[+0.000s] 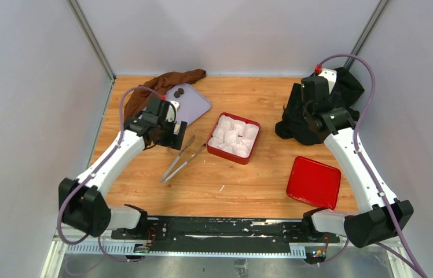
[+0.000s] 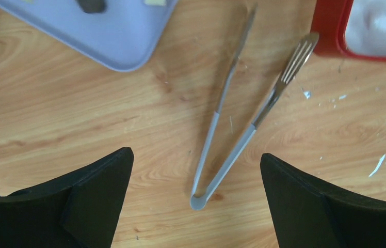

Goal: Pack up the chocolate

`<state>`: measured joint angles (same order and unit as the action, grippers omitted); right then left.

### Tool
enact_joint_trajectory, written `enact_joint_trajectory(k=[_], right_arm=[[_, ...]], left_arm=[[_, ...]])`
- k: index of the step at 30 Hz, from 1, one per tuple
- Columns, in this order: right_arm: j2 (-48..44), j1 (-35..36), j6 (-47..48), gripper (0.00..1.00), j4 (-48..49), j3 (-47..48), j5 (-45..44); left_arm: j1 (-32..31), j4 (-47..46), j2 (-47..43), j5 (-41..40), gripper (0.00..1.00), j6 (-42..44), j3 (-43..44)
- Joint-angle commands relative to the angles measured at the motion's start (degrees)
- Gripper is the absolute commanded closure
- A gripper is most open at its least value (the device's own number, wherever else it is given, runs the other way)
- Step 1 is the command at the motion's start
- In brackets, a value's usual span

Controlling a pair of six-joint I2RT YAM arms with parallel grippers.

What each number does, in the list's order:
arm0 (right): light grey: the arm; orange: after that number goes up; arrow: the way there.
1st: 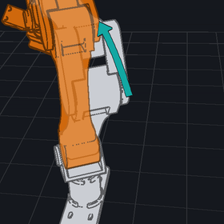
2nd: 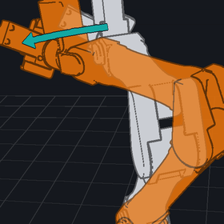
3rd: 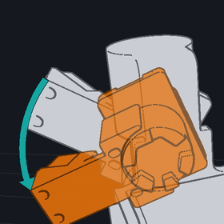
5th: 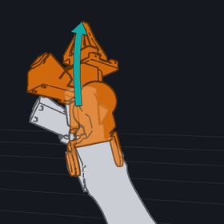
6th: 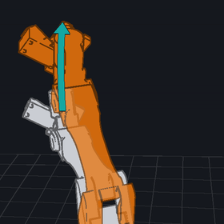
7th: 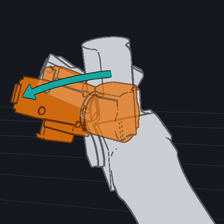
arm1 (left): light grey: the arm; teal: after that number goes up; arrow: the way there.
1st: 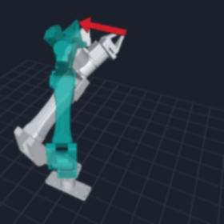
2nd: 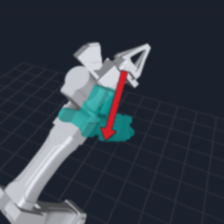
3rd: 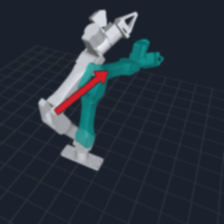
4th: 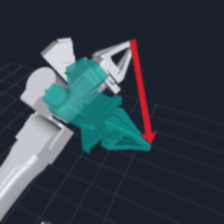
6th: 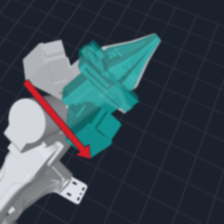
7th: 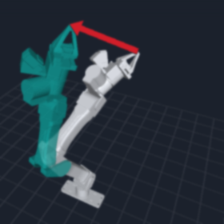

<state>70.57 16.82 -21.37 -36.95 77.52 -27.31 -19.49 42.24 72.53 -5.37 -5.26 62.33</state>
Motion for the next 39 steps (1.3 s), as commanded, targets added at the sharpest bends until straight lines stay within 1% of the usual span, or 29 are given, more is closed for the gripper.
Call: enact_joint_trajectory(k=[1,7,9,12,15,20,24,25,27,30,33,35,39], right_arm=[[-0.66,-0.48,2.45,0.0,-1.74,0.74,1.71],[-0.86,-0.46,2.81,0.0,-0.49,-0.16,4.29],[-0.93,-0.45,2.81,0.0,-0.32,-0.15,4.61],[-1.33,-0.43,2.88,0.0,-0.06,-0.31,4.72],[-1.49,-0.4,2.96,0.0,0.29,-0.63,5.13],[-1.14,-0.41,3.77,0.01,0.48,-0.14,7.51],[-1.06,-0.44,3.71,0.01,0.56,-0.13,7.42],[-1.11,-0.41,3.65,0.01,0.56,-0.21,7.33],[-1.26,-0.44,3.56,0.01,0.63,-0.34,7.25],[-1.43,-0.39,3.5,0.02,0.62,-0.54,7.25],[-1.44,-0.47,3.34,0.02,0.59,-0.68,7.34],[-1.44,-0.42,3.08,0.03,0.58,-0.65,7.44],[-1.55,-0.43,2.75,0.03,0.58,-0.71,7.42]], left_arm=[[-2.43,3.38,6.57,7.86,0.01,5.12,-0.18],[-4.5,1.27,13.98,7.11,0.01,3.92,0.41],[-4.84,1.21,15.0,8.33,0.01,3.08,-0.44],[-4.86,-0.03,14.95,7.19,0.01,2.34,-3.74],[-4.86,-1.71,16.16,7.37,0.03,2.45,-5.77],[-4.86,-2.45,19.58,10.34,0.13,2.36,-5.81],[-4.86,-4.05,20.84,10.33,0.24,1.84,-5.83],[-4.86,-4.42,21.4,10.13,0.25,1.7,-5.93],[-4.86,-5.02,22.37,8.98,0.27,1.39,-6.13],[-4.86,-7.27,22.38,7.12,0.35,0.18,-6.96],[-4.86,-8.27,22.04,5.53,0.4,-0.54,-7.22],[-4.86,-8.6,22.04,5.45,0.45,-1.3,-7.34],[-4.86,-8.92,20.95,0.83,0.61,-6.06,-8.17]])
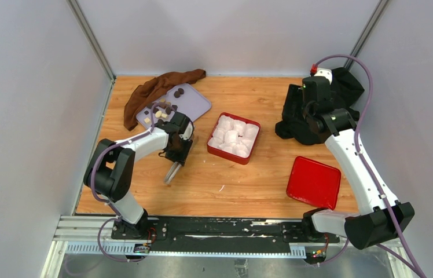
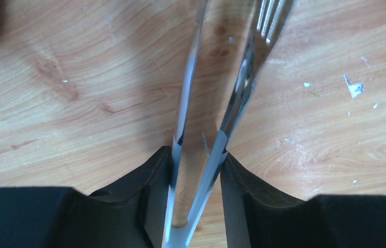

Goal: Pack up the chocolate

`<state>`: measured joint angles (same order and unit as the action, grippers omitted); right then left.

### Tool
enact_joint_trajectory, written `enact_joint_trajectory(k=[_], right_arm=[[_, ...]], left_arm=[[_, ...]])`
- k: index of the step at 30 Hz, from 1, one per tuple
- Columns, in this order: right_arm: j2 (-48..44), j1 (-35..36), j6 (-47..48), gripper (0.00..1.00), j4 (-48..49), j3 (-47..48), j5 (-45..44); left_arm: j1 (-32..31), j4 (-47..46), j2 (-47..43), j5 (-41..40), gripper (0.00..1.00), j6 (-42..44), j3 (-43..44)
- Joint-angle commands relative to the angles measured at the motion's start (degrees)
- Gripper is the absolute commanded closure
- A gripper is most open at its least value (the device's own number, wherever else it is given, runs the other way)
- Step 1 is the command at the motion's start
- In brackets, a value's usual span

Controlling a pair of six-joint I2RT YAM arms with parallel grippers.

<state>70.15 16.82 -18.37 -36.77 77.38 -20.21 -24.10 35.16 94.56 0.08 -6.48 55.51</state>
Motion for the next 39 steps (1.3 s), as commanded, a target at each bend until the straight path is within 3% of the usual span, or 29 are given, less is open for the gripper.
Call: enact_joint_trajectory(k=[1,8,15,18,25,30,39], right_arm=[[-1.15,-0.38,-0.18,0.03,0.39,-0.69,0.27],[-0.97,-0.41,-0.8,0.04,0.34,-1.01,0.92],[-0.02,-0.42,-1.16,0.04,0.19,-0.55,2.25],[-0.18,-0.39,-1.15,0.04,0.16,-0.64,2.2],[-1.29,-0.38,-1.45,0.04,-0.83,-2.04,0.96],[-1.77,-0.34,-1.73,0.04,-1.25,-2.81,0.39],[-1.85,-0.39,-1.43,0.04,-1.49,-2.77,-0.07]], left_arm=[[-0.25,-2.01,-1.58,-5.47,0.62,-6.93,-1.69],[-3.1,-3.88,-4.8,-9.62,0.53,-19.3,-4.19],[-4.73,-4.13,-5.96,-15.47,0.14,-22.24,-3.58],[-4.73,-3.27,-4.07,-16.78,0.05,-19.47,-2.67],[-4.73,-6.91,-5.17,-13.74,0.07,-13.47,-5.92],[-4.65,-10.99,-7.37,-12.12,0.18,-12.14,-9.06],[-4.6,-10.81,-2.21,-7.12,0.3,-12.07,-7.74]])
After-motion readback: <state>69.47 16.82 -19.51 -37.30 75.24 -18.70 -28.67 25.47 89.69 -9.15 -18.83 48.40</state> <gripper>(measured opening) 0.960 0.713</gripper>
